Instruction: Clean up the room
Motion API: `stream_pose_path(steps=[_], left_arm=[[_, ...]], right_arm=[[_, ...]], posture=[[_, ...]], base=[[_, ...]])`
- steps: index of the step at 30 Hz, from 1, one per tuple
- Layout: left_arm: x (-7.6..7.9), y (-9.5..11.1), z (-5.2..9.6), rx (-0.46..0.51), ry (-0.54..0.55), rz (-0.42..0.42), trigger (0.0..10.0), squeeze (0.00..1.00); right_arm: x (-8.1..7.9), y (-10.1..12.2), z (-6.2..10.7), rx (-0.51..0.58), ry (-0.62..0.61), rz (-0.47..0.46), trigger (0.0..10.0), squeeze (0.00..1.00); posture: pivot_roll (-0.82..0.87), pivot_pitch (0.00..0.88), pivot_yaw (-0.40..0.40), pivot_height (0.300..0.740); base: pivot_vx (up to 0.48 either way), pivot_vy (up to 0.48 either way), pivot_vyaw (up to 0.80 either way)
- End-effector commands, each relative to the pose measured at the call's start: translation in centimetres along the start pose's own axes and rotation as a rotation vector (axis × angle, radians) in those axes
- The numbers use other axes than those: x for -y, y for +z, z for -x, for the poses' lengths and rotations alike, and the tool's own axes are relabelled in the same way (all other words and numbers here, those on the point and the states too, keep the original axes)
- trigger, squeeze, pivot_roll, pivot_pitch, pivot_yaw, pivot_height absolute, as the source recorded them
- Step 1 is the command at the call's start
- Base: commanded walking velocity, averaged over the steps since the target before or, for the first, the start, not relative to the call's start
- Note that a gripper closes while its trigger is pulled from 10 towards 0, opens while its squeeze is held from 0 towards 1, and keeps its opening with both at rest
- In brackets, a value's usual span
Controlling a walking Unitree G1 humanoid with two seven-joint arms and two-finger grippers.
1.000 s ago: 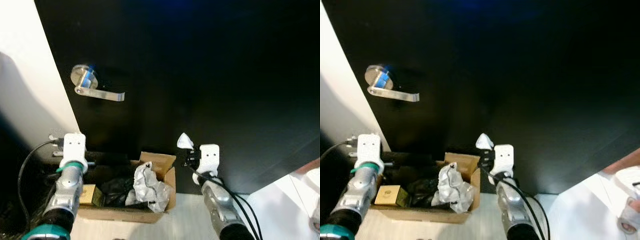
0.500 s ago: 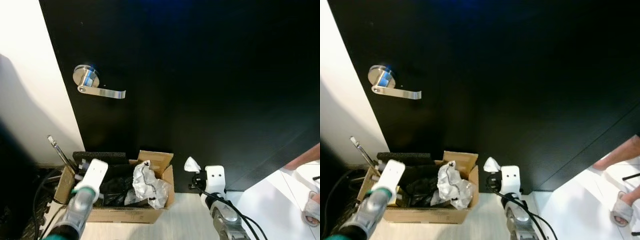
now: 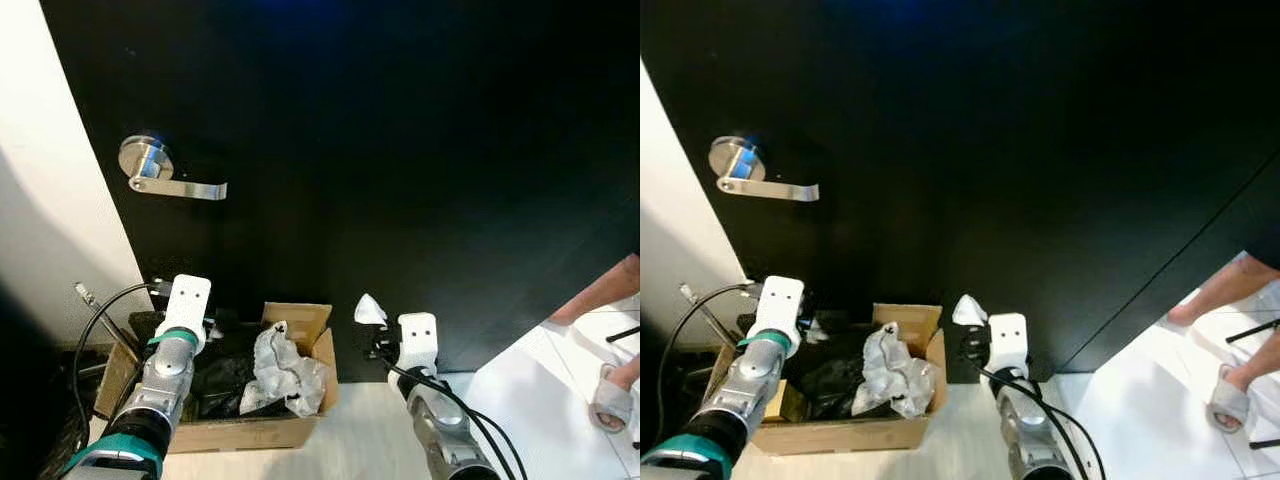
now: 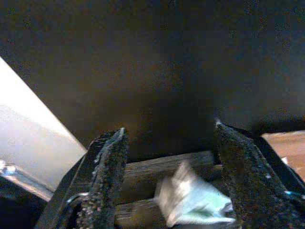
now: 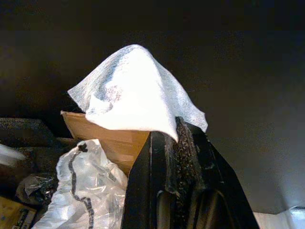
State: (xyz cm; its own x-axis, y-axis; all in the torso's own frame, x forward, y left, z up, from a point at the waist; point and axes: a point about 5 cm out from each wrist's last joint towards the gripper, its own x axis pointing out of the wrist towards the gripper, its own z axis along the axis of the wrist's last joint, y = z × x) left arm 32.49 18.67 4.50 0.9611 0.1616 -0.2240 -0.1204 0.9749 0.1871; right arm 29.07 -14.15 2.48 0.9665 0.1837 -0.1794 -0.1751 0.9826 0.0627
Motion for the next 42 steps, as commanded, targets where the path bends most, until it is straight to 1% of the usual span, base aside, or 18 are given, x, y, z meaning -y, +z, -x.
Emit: stream_pose_path(steps=[1, 6, 12, 13, 15, 19, 21, 22, 23, 24, 27, 29, 32, 33, 34, 35, 36, 42], left_arm=[[0.2, -0.7, 0.4, -0.017, -0.010, 0.044, 10.0, 0.00], [-0.3, -1.2, 0.7, -0.021, -0.009, 0.050, 10.0, 0.00], [-1.8, -4.0, 2.2, -0.077, -0.012, -0.064, 10.0, 0.00], [-2.7, -6.2, 3.8, -0.125, -0.053, -0.095, 10.0, 0.00], [-2.7, -6.2, 3.8, -0.125, -0.053, -0.095, 10.0, 0.00], [-3.5, -8.9, 7.2, -0.169, -0.195, -0.077, 10.0, 0.00], [-3.5, -8.9, 7.2, -0.169, -0.195, -0.077, 10.0, 0.00], [-3.9, -9.2, 8.6, -0.162, -0.241, -0.051, 10.0, 0.00], [-3.9, -9.2, 8.6, -0.162, -0.241, -0.051, 10.0, 0.00], [-4.3, -9.0, 10.1, -0.144, -0.283, -0.017, 10.0, 0.00], [-4.3, -9.0, 10.1, -0.144, -0.283, -0.017, 10.0, 0.00], [-4.6, -7.1, 12.3, -0.092, -0.359, 0.052, 10.0, 0.00], [-4.5, -6.1, 13.0, -0.069, -0.385, 0.073, 10.0, 0.00], [-4.3, -5.1, 13.1, -0.043, -0.390, 0.093, 10.0, 0.00], [-4.3, -5.1, 13.1, -0.043, -0.390, 0.093, 10.0, 0.00], [-4.1, -4.3, 13.0, -0.018, -0.384, 0.105, 10.0, 0.00], [-3.9, -3.7, 12.8, -0.002, -0.379, 0.119, 10.0, 0.00], [-3.4, -2.9, 12.6, 0.017, -0.380, 0.137, 10.0, 0.00]], right_arm=[[0.1, 0.0, 0.1, 0.005, 0.002, -0.001, 10.0, 0.00], [-0.1, 0.2, -0.1, 0.012, 0.008, -0.003, 10.0, 0.00], [-0.7, 1.1, -0.9, 0.026, 0.063, -0.012, 10.0, 0.00], [-1.7, 1.8, -1.8, 0.020, 0.129, -0.017, 10.0, 0.00], [-1.7, 1.8, -1.8, 0.020, 0.129, -0.017, 10.0, 0.00], [-3.7, 3.4, -3.3, 0.023, 0.249, -0.028, 10.0, 0.00], [-3.7, 3.4, -3.3, 0.023, 0.249, -0.028, 10.0, 0.00], [-4.5, 4.1, -3.8, 0.029, 0.295, -0.034, 10.0, 0.00], [-4.5, 4.1, -3.8, 0.029, 0.295, -0.034, 10.0, 0.00], [-5.6, 5.0, -4.4, 0.037, 0.357, -0.057, 10.0, 0.00], [-5.6, 5.0, -4.4, 0.037, 0.357, -0.057, 10.0, 0.00], [-8.6, 7.3, -5.4, 0.060, 0.523, -0.173, 10.0, 0.00], [-10.3, 8.6, -5.7, 0.071, 0.617, -0.236, 10.0, 0.00], [-12.0, 9.9, -5.9, 0.083, 0.722, -0.305, 10.0, 0.15], [-12.0, 9.9, -5.9, 0.083, 0.722, -0.305, 10.0, 0.15], [-13.3, 11.2, -5.9, 0.102, 0.805, -0.349, 10.0, 0.84], [-14.1, 12.1, -5.9, 0.116, 0.864, -0.398, 10.0, 1.00], [-14.6, 12.8, -5.7, 0.120, 0.958, -0.455, 10.0, 1.00]], posture=[[0.07, 0.033, -0.039, 0.740], [0.07, 0.033, -0.038, 0.740], [0.09, 0.059, -0.032, 0.740], [0.11, 0.080, -0.038, 0.740], [0.11, 0.080, -0.038, 0.740], [0.16, 0.098, -0.051, 0.740], [0.16, 0.098, -0.051, 0.740], [0.19, 0.113, -0.063, 0.740], [0.19, 0.113, -0.063, 0.740], [0.23, 0.130, -0.072, 0.740], [0.23, 0.130, -0.072, 0.740], [0.27, 0.169, -0.074, 0.740], [0.28, 0.175, -0.074, 0.740], [0.29, 0.188, -0.076, 0.740], [0.29, 0.188, -0.076, 0.740], [0.29, 0.192, -0.076, 0.740], [0.29, 0.195, -0.077, 0.740], [0.29, 0.202, -0.086, 0.740]], base=[[0.000, 0.000, 0.00], [0.000, 0.000, 0.00], [0.000, 0.000, 0.00], [0.000, 0.000, 0.00], [0.000, 0.000, 0.00], [0.000, 0.000, 0.00], [0.000, 0.000, 0.00], [0.000, 0.000, 0.00], [0.000, 0.000, 0.00], [0.000, 0.000, 0.00], [0.000, 0.000, 0.00], [0.000, 0.000, 0.00], [0.000, 0.000, 0.00], [0.000, 0.000, 0.00], [0.000, 0.000, 0.00], [0.000, 0.000, 0.00], [0.000, 0.000, 0.00], [0.000, 0.000, 0.00]])
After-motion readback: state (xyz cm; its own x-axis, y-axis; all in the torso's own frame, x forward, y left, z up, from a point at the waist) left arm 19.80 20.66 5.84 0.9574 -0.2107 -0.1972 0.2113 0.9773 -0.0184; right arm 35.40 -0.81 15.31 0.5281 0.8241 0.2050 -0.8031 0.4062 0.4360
